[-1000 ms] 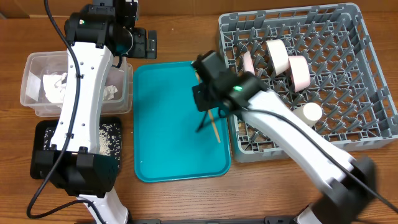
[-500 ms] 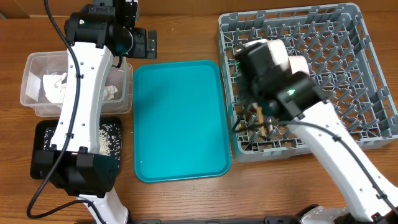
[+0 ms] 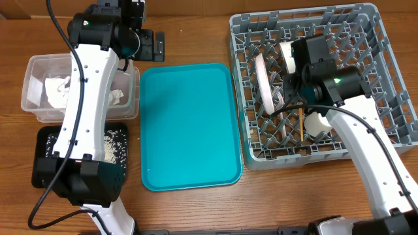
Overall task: Sort waste into correct bins and load items into the dishwasher
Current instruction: 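Lift the chopstick and carry it right into the rack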
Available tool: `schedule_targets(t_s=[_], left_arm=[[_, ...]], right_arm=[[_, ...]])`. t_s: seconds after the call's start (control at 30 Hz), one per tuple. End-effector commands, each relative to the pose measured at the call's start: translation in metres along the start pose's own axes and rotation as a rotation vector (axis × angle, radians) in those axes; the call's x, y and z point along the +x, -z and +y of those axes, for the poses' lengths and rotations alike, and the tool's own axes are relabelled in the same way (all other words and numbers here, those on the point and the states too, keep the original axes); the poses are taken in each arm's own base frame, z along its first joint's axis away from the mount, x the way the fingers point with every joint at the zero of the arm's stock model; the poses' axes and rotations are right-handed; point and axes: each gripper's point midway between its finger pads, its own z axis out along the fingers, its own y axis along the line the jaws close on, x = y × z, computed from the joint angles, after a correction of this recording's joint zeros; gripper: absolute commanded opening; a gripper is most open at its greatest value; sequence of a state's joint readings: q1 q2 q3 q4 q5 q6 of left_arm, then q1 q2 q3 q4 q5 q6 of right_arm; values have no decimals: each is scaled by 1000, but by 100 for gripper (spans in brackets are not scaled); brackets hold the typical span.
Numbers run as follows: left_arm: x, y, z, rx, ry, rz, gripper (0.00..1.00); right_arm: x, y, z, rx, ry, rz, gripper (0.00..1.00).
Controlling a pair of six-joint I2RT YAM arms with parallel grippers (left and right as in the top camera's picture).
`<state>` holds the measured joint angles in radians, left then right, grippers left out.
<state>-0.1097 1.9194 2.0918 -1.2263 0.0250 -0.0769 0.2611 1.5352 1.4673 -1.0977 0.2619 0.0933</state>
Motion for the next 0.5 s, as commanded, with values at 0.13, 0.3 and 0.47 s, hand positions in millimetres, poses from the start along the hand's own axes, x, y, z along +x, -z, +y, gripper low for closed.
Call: schedule_targets(t_s=[0.13, 0.3, 0.47], left_arm=[[1, -4, 0, -6, 15, 8, 100], [1, -4, 0, -6, 15, 8, 100], [1, -4, 0, -6, 15, 8, 100]], right_arm=[[15, -40, 6, -10, 71, 36, 4], [19, -54, 8, -11, 73, 25, 4], [23, -67, 10, -12, 117, 15, 4]])
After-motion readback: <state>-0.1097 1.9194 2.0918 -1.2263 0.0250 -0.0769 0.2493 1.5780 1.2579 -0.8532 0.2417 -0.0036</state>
